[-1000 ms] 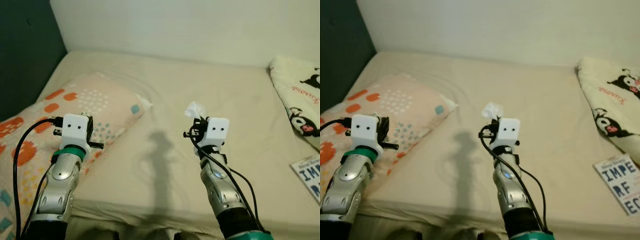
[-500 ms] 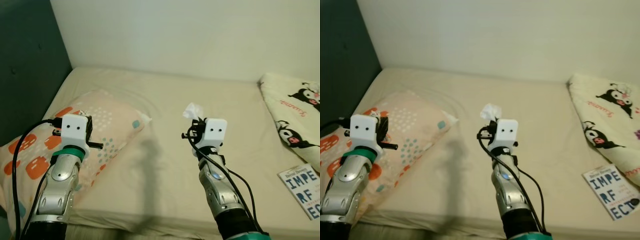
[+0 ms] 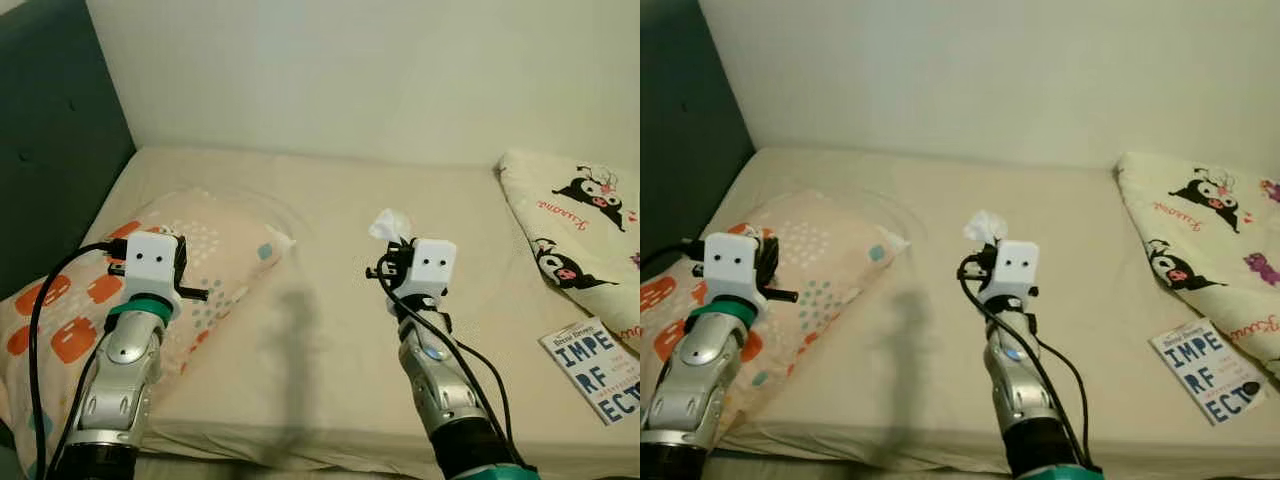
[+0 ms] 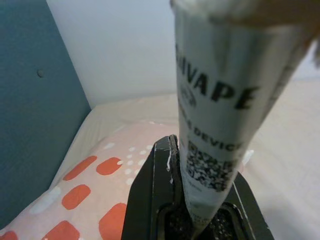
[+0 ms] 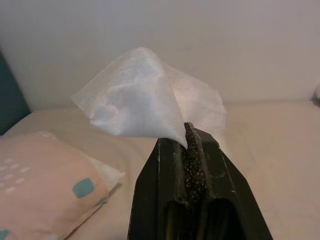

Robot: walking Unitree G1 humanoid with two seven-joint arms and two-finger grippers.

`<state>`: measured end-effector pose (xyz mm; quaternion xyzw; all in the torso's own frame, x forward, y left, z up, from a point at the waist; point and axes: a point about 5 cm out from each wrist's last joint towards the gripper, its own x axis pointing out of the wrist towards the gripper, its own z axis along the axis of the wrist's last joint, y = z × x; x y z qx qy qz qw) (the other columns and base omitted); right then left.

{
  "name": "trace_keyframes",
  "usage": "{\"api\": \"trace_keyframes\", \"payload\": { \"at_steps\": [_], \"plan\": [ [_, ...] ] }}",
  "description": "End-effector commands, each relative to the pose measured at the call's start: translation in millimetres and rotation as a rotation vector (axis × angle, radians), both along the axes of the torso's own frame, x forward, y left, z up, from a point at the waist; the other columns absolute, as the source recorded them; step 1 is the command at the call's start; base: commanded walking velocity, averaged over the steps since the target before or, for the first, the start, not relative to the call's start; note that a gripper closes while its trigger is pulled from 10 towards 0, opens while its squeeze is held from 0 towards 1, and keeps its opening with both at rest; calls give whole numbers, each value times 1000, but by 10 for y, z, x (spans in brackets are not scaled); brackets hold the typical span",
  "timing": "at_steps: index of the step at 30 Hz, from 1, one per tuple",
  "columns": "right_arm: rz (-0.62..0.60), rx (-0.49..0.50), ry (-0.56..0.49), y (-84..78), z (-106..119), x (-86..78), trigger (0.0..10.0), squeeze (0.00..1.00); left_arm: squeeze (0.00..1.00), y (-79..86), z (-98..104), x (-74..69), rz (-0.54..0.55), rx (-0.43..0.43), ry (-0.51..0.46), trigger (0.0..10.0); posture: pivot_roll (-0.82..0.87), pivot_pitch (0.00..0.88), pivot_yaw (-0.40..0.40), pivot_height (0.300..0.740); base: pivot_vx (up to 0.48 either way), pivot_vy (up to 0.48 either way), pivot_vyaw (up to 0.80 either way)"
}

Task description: Clean up the room

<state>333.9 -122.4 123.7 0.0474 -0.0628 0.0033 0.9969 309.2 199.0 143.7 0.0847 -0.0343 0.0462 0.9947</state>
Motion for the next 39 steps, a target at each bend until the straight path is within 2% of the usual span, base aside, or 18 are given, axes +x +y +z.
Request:
{"api": "trace_keyframes", "payload": {
  "at_steps": [1,9,14,19,27,39],
  "plan": [
    [0,-2,13,-1,-46,-18,10000,0,0,16,-48,-25,14,8,9,10000,188,0,-14,740,0,0,0],
    [3,5,17,7,-51,-12,10000,0,0,-7,-52,-23,3,42,7,10000,191,0,-15,740,0,-35,0],
    [4,10,18,14,-54,-11,10000,0,0,-5,-53,-19,6,39,8,10000,192,0,-15,740,0,-325,0],
    [0,42,26,2,-59,-10,10000,0,0,-10,-40,-12,1,47,0,10000,194,0,-13,740,0,-461,-706],
    [8,24,19,20,-52,-8,10000,0,0,-2,-35,-14,4,50,-1,10000,199,0,-13,740,0,-454,-234],
    [14,26,23,27,-57,0,10000,0,0,-2,-35,-17,9,27,-6,10000,201,0,-14,740,0,0,0]
  ]
}}
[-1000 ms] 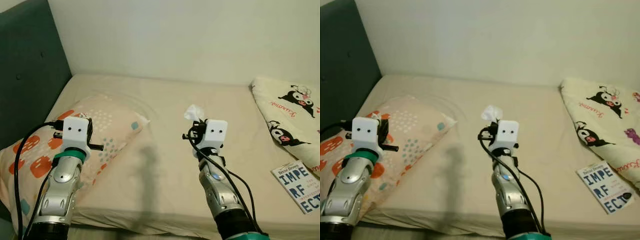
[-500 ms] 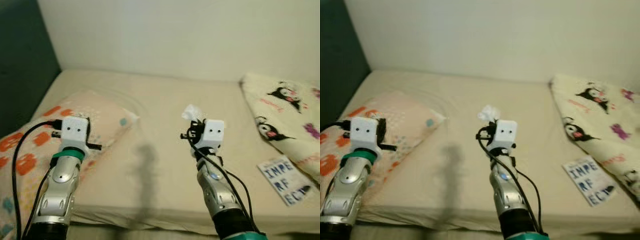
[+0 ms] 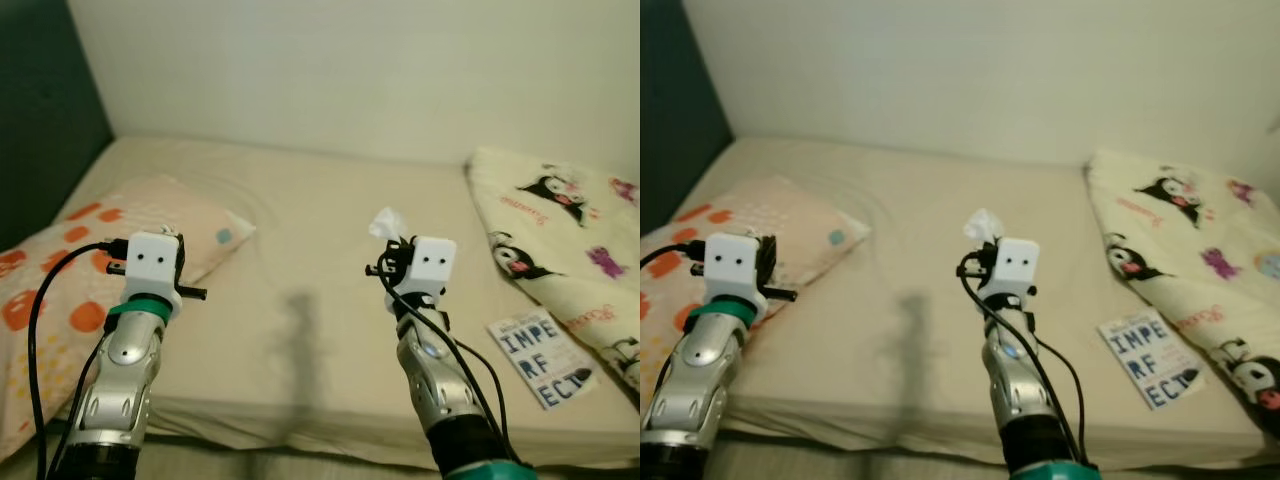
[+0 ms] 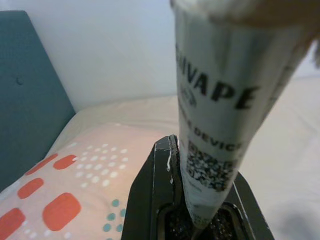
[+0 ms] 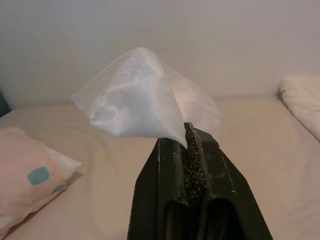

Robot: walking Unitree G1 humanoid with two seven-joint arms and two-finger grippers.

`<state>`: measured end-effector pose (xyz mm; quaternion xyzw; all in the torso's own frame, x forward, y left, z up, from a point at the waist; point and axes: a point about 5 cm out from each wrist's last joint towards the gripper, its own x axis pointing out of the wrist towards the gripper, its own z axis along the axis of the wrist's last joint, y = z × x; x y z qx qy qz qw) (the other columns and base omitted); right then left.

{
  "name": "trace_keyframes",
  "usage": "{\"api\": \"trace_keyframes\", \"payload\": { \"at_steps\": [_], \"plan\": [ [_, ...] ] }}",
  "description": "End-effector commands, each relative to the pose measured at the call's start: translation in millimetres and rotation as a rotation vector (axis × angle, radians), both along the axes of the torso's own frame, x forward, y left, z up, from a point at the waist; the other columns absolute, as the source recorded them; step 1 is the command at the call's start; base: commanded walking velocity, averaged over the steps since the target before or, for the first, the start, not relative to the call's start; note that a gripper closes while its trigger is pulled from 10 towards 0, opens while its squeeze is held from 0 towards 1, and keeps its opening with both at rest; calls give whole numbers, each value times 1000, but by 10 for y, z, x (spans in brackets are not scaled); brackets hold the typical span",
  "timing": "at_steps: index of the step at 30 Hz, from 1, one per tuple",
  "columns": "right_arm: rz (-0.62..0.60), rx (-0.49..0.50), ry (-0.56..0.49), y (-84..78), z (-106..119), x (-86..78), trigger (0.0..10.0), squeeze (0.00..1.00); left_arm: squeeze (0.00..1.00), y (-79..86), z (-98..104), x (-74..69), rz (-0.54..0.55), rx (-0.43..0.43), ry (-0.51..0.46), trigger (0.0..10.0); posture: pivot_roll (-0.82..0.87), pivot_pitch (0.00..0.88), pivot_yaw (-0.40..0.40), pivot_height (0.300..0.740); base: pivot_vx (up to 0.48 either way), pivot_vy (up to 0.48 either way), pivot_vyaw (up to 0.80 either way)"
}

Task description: Clean up the room

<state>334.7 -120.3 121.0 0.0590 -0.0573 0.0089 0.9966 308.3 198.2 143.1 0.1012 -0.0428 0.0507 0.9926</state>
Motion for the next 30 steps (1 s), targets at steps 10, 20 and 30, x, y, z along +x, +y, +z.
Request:
{"api": "trace_keyframes", "payload": {
  "at_steps": [10,20,30],
  "plan": [
    [1,4,19,6,-53,-14,10000,0,0,-8,-37,-16,-7,-9,8,10000,199,0,-12,740,0,0,0],
    [11,2,16,22,-57,-19,10000,0,0,-2,-50,-26,-6,-14,10,10000,200,1,-13,740,-280,0,0],
    [13,-2,21,18,-69,-21,10000,0,0,-10,-58,-29,-6,-16,12,10000,200,5,-17,740,-317,0,0]
  ]
}}
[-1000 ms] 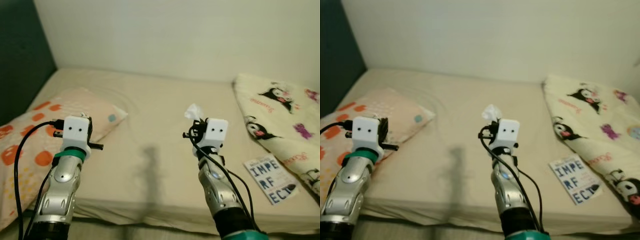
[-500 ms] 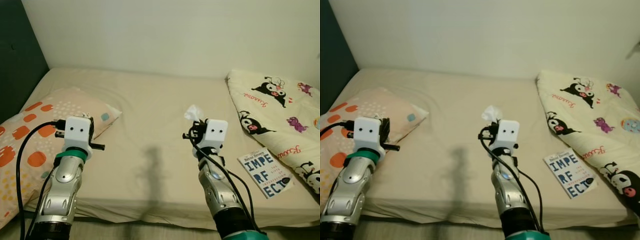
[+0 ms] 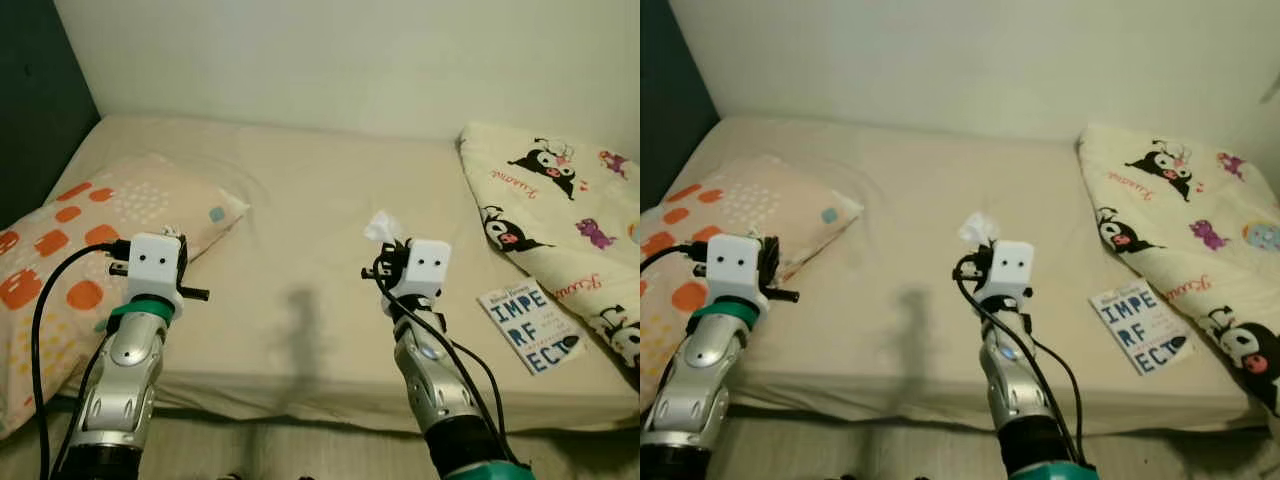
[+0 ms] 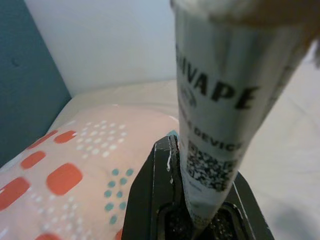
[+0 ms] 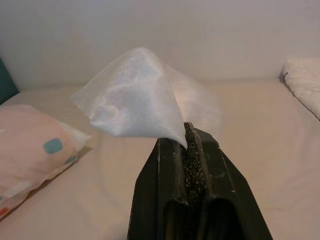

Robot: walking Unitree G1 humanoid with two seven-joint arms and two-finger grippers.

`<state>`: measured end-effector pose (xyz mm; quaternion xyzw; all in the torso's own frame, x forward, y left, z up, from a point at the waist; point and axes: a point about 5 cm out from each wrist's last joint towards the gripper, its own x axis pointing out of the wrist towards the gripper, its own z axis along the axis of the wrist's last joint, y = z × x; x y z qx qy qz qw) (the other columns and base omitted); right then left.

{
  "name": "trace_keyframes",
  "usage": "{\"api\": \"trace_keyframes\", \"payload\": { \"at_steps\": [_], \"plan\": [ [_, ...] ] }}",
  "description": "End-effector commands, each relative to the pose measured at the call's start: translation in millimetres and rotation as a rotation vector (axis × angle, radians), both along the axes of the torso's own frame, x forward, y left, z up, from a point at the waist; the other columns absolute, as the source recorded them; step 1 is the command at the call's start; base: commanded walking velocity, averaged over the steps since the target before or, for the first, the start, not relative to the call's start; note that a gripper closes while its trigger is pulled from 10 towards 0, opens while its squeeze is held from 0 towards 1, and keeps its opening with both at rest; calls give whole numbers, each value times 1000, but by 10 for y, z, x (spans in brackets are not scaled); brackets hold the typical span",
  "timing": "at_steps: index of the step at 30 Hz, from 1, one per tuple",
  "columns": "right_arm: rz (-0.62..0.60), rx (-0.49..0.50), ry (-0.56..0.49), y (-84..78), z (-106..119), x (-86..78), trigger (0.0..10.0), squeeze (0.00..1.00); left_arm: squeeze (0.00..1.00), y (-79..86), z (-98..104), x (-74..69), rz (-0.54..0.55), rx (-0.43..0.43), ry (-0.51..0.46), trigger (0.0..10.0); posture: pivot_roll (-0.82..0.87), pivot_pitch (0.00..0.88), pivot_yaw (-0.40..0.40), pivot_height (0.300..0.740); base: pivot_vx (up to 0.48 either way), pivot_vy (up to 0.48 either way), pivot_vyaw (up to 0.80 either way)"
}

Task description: Clean up the room

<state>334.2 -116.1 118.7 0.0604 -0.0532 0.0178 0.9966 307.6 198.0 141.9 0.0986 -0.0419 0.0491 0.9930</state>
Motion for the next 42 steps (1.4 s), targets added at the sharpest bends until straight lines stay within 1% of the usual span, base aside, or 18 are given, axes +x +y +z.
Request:
{"api": "trace_keyframes", "payload": {
  "at_steps": [1,22,29,31,32,33,35,37,39,40,41,42],
  "plan": [
    [-5,-6,15,-26,-49,-17,10000,0,0,-11,-48,-24,-3,-12,11,10000,201,9,-19,740,-334,0,0],
    [-6,-6,26,-44,-65,-26,10000,0,0,-37,-77,-32,-1,-21,19,10000,193,19,-22,740,-320,0,0],
    [-5,14,35,-44,-74,-27,10000,0,0,-74,-131,-23,-7,-59,58,10000,191,21,-25,740,0,0,-800],
    [-3,14,37,-49,-78,-29,10000,0,0,-100,-166,-24,-6,-97,81,10000,189,22,-25,740,0,0,-800],
    [-2,12,40,-54,-88,-31,10000,0,0,-118,-187,-25,-8,-110,94,10000,189,22,-26,740,0,0,-800],
    [2,0,52,-63,-128,-41,10000,0,0,-145,-236,-33,-19,-112,118,10000,187,21,-29,740,0,0,-800],
    [5,-9,61,-70,-157,-49,10000,0,0,-162,-270,-39,-28,-110,135,10000,187,21,-29,740,0,0,-800],
    [16,-42,95,-88,-272,-82,10000,0,0,-189,-381,-65,-42,-95,183,10000,185,17,-33,740,0,0,-800],
    [24,-60,162,-122,-450,-136,10000,0,0,-224,-545,-115,-69,-70,247,10000,185,14,-37,740,0,0,-800],
    [26,-60,214,-153,-573,-182,10000,0,0,-240,-676,-162,-84,-36,302,10000,180,9,-43,740,0,0,-800],
    [26,-60,214,-153,-573,-182,10000,0,0,-240,-676,-162,-84,-36,302,10000,180,9,-43,740,0,0,-800],
    [37,-76,278,-187,-732,-256,10000,0,0,-244,-846,-233,-95,-15,372,10000,178,7,-47,740,0,0,-800]
  ]
}}
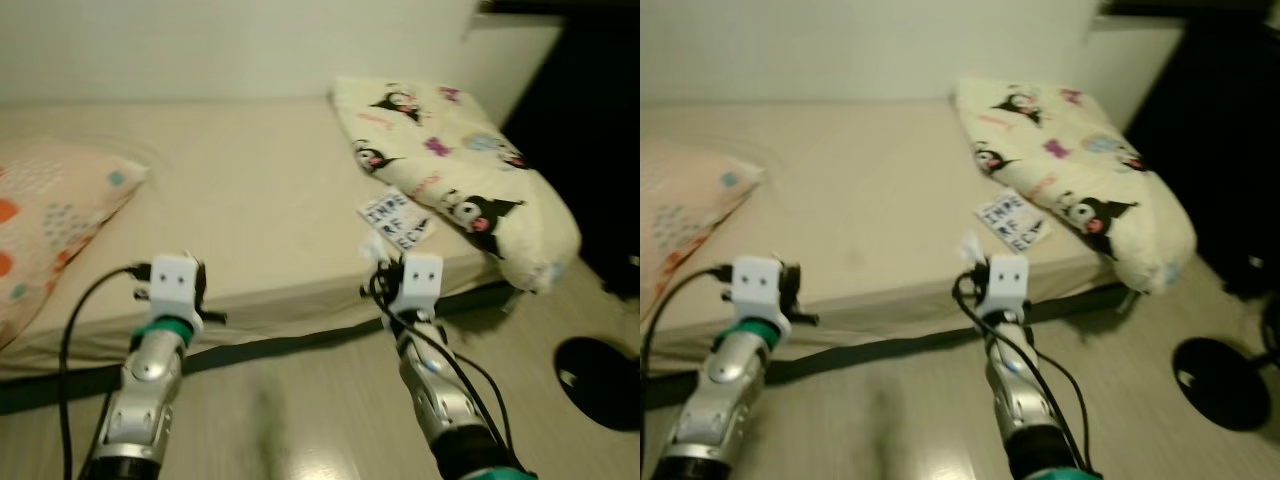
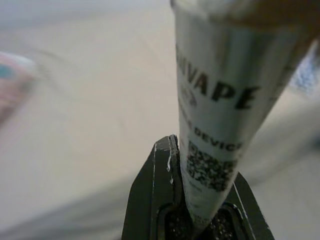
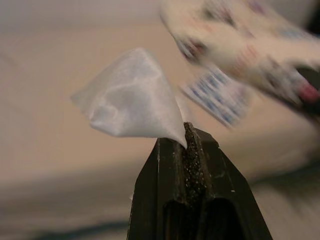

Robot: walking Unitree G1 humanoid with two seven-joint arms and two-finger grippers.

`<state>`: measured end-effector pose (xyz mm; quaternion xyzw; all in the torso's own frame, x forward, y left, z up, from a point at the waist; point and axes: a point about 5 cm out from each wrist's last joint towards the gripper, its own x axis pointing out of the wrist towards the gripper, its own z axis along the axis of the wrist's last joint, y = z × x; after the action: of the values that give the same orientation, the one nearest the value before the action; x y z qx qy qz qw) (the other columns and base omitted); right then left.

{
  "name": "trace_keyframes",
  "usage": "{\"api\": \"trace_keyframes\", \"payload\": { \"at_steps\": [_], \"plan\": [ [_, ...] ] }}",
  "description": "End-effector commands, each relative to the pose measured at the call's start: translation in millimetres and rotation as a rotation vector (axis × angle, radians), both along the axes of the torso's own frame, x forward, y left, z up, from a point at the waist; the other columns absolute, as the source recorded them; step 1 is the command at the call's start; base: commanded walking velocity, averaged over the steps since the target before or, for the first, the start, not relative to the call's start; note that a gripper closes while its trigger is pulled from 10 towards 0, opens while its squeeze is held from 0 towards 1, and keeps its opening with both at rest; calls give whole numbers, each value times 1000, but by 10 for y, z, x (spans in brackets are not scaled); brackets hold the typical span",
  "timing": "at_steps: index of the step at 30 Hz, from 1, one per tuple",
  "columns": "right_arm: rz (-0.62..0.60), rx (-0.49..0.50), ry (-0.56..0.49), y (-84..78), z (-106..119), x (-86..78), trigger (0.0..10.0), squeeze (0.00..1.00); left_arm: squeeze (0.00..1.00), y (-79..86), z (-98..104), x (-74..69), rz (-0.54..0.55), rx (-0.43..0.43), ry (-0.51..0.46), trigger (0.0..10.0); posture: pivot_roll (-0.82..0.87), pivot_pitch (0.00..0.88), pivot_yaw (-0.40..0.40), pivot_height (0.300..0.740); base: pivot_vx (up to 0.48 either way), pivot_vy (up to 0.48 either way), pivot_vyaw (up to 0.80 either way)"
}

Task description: Clean up the room

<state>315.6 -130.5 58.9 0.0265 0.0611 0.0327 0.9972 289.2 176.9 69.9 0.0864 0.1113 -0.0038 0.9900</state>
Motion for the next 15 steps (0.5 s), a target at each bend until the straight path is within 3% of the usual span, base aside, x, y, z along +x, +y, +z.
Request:
{"api": "trace_keyframes", "payload": {
  "at_steps": [1,3,6,7,10,15],
  "plan": [
    [4,-14,93,-69,-232,-123,10000,0,0,-35,-234,-100,-32,30,101,10000,176,5,-50,740,0,0,-800],
    [22,4,209,-125,-469,-269,10000,0,0,-53,-466,-238,-62,6,199,10000,171,2,-58,740,0,0,-800],
    [41,14,263,-140,-573,-346,10000,0,0,-66,-566,-308,-65,-15,237,10000,164,0,-65,740,0,0,-800],
    [73,26,327,-142,-694,-446,10000,0,0,-84,-679,-391,-77,-17,280,10000,158,0,-70,740,0,0,-800],
    [110,1,463,-189,-940,-673,10000,0,0,-120,-888,-551,-111,36,349,10000,166,0,-72,740,0,0,-800],
    [116,-22,555,-232,-1084,-814,10000,0,0,-138,-1044,-672,-188,110,421,10000,170,0,-62,740,0,0,-800]
  ]
}}
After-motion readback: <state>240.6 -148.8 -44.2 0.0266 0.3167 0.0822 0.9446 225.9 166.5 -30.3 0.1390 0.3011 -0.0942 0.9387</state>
